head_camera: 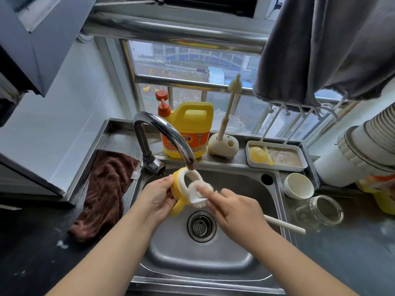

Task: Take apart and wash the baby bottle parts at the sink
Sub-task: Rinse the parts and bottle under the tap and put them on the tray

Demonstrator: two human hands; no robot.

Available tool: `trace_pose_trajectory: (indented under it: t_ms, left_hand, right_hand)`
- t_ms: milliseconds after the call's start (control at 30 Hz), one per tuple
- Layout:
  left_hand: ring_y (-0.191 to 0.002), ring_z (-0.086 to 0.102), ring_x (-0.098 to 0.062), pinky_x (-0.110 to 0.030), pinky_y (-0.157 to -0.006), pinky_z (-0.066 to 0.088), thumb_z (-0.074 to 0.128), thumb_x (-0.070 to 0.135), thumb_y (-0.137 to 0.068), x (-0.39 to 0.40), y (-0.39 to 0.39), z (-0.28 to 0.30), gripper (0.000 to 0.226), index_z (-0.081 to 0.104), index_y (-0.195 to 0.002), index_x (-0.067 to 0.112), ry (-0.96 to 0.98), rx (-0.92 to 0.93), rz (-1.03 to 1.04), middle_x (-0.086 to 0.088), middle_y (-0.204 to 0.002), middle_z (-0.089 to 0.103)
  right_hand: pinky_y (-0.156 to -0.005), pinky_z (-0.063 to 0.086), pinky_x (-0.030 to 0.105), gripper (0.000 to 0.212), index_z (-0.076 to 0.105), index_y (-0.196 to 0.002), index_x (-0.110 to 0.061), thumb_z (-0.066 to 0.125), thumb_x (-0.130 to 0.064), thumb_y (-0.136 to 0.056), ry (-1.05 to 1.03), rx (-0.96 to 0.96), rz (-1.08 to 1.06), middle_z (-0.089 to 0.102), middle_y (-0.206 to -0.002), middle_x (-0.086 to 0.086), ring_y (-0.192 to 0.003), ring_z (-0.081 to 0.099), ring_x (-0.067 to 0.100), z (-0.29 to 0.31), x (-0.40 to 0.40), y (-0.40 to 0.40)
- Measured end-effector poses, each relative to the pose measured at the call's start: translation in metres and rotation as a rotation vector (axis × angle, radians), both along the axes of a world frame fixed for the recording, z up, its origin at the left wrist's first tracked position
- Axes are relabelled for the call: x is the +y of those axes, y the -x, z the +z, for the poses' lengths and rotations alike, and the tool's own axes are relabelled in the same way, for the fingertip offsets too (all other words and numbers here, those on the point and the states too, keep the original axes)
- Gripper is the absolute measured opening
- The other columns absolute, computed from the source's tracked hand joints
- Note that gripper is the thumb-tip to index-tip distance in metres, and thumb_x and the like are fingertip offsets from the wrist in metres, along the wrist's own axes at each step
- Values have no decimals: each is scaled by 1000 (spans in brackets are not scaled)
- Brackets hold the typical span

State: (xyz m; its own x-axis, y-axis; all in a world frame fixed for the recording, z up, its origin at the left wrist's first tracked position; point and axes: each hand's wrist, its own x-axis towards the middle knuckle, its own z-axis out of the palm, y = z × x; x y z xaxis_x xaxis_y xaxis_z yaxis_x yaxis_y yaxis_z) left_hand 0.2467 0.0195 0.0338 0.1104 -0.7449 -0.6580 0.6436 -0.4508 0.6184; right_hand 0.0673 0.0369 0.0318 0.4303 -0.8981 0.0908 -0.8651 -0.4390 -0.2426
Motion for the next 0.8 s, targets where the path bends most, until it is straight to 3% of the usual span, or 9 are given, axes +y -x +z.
trace_pose_trajectory:
  t_ms: [67, 200, 333, 433, 533, 667, 800]
  left_hand:
    - [-51, 65, -13, -27, -48, 55, 40, 8, -100, -2, -5, -1, 27, 60, -84, 2, -23, 10, 41, -7, -55, 67]
    - [-74, 61, -24, -33, -47, 56, 39, 8, -101, -3, 3, 0, 27, 60, -87, -2, -60, 73, 16, -13, -59, 68]
    - [-79, 63, -25, -33, -62, 58, 43, 1, -96, -3, 5, 3, 19, 60, -93, -6, -21, 134, -64, -18, -76, 69]
    - [-75, 68, -21, -32, -73, 57, 49, -5, -88, 2, 6, 2, 21, 63, -103, -3, 53, 79, -245, -16, -91, 70]
    - [-66, 66, -16, -33, -64, 51, 54, 2, -89, 5, 9, -3, 19, 66, -100, 11, 49, 2, -309, -6, -84, 72]
    - [-73, 62, -9, -30, -61, 47, 55, 12, -90, 6, 9, -2, 26, 66, -110, 24, 109, 2, -388, 3, -93, 68]
    - [-103, 64, -17, -27, -85, 53, 69, -2, -76, 8, 3, -5, 57, 55, -128, 15, 303, 64, -390, -6, -122, 65]
  right_hand:
    - [-37, 21, 20, 39, 61, -120, -44, 39, -44, -87, 15, 17, -30, 46, -57, -9, -39, 49, 11, -5, 1, 12]
    - [-38, 23, 20, 42, 52, -130, -43, 37, -44, -91, 2, -66, -46, 45, -62, -10, -43, 49, 11, -4, 0, 2]
    - [-37, 25, 22, 43, 43, -134, -43, 36, -43, -92, 13, -87, -26, 44, -64, -8, -44, 47, 12, -1, 2, -6]
    - [-34, 27, 23, 43, 46, -134, -43, 36, -44, -92, 23, -104, -55, 43, -62, -9, -42, 47, 12, -4, 1, -1]
    - [-35, 28, 24, 44, 44, -135, -45, 34, -44, -92, 29, -103, -74, 36, -63, -10, -43, 48, 13, -10, -1, -2]
    - [-55, 40, 31, 46, 18, -142, -55, 21, -50, -97, -95, -107, -86, 41, -80, -8, -72, 56, 21, -6, -8, -2]
    - [-75, 45, 35, 46, 19, -143, -54, 31, -42, -100, -230, -240, -123, 57, -103, -3, -98, 56, 21, 4, -16, -6]
